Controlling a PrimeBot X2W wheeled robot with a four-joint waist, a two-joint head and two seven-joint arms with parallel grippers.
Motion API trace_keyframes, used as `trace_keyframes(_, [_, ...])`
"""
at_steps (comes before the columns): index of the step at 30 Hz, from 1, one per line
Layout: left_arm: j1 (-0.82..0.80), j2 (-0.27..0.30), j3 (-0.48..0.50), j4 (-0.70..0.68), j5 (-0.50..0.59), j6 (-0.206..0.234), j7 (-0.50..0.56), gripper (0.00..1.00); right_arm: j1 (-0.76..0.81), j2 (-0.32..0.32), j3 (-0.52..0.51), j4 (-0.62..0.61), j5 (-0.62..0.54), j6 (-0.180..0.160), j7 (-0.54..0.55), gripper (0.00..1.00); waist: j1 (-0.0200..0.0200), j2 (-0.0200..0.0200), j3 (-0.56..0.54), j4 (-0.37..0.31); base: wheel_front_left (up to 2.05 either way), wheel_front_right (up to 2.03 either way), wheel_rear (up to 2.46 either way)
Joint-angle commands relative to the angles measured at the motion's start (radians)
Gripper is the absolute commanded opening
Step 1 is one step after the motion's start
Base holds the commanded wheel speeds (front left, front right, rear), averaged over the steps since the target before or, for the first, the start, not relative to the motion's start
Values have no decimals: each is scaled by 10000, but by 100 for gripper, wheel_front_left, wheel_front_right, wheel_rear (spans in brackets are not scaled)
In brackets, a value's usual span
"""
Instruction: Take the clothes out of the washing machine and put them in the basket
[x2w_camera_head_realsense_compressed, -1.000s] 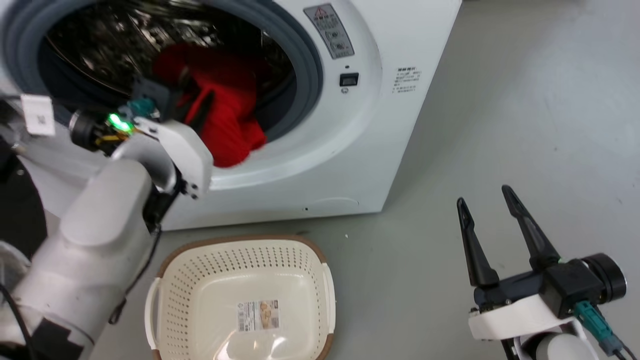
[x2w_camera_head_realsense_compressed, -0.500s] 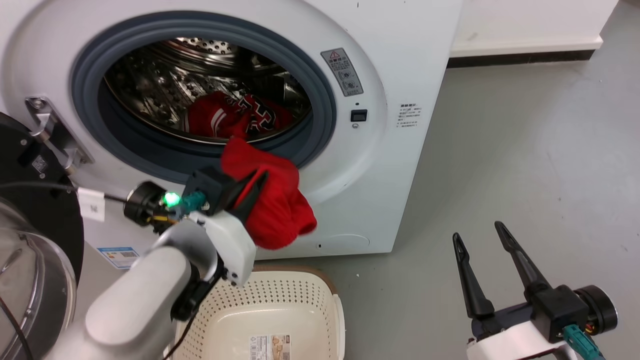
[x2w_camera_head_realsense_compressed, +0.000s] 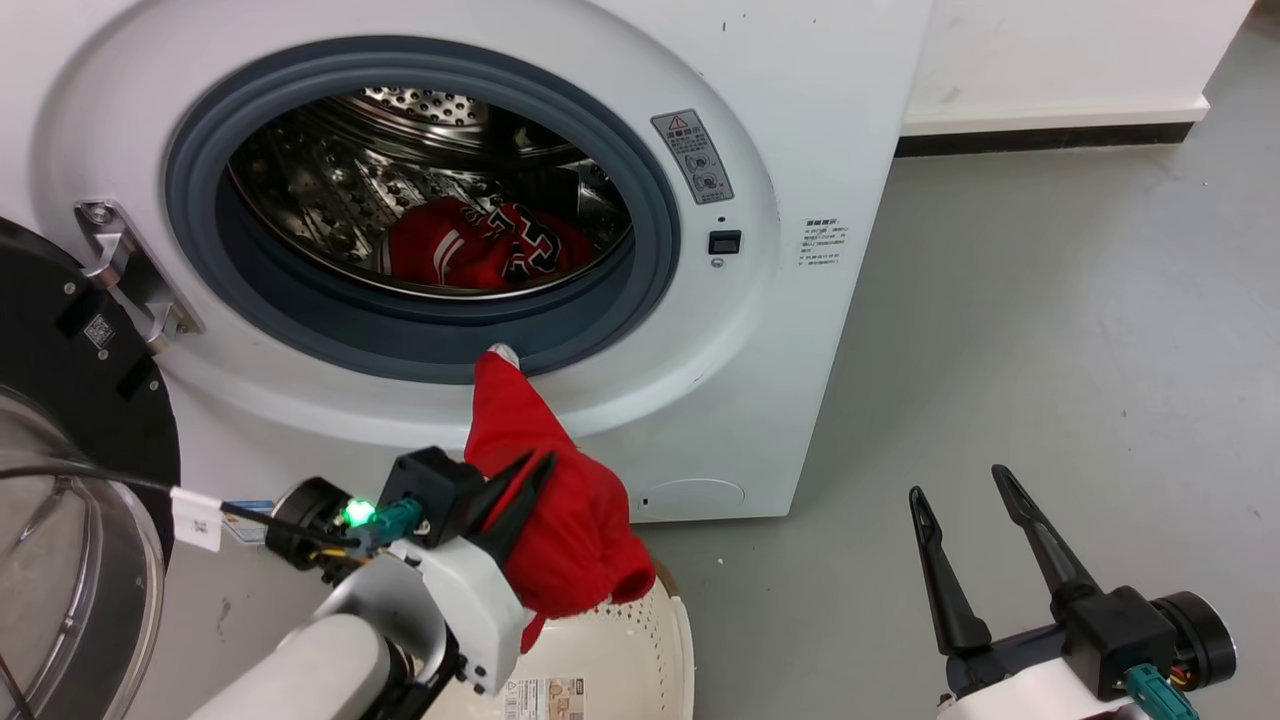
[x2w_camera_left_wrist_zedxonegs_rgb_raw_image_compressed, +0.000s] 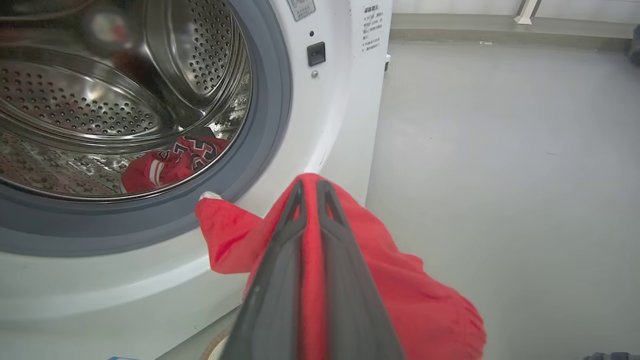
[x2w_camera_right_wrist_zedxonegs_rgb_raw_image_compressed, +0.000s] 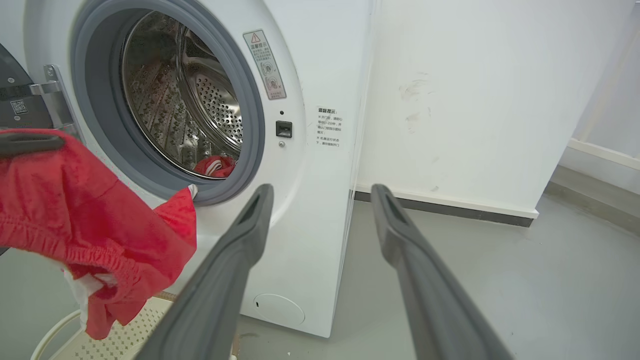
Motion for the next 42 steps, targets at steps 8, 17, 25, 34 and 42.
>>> trace_keyframes(8, [570,-219,-293,401,-77,-46,-242,0,-319,21,16,-1,-9,-7,-21,100,1,0,486,-198,0,0,0])
trace_keyframes(17, [365,-805,-294,2432,-382,-457,-798,0,-969,19,51,-127,-67,-7,-21,100,1,0,1589,-455,0,0,0])
trace_keyframes(25, [-403,-1658,-238,4990,-610,-1018,-1316,0,-1631,22,62,-288,-57,-7,-21,100,1,0,2842,-610,0,0,0])
trace_keyframes(34, [-1638,-2662,-233,8230,-797,-1682,-1585,0,-2416,22,-72,-516,26,-7,-21,100,1,0,4370,-785,0,0,0])
trace_keyframes(42, [-2610,-3273,-71,10817,-1126,-2008,-1520,0,-2978,22,-193,-677,120,-8,-21,100,1,0,5524,-893,0,0,0])
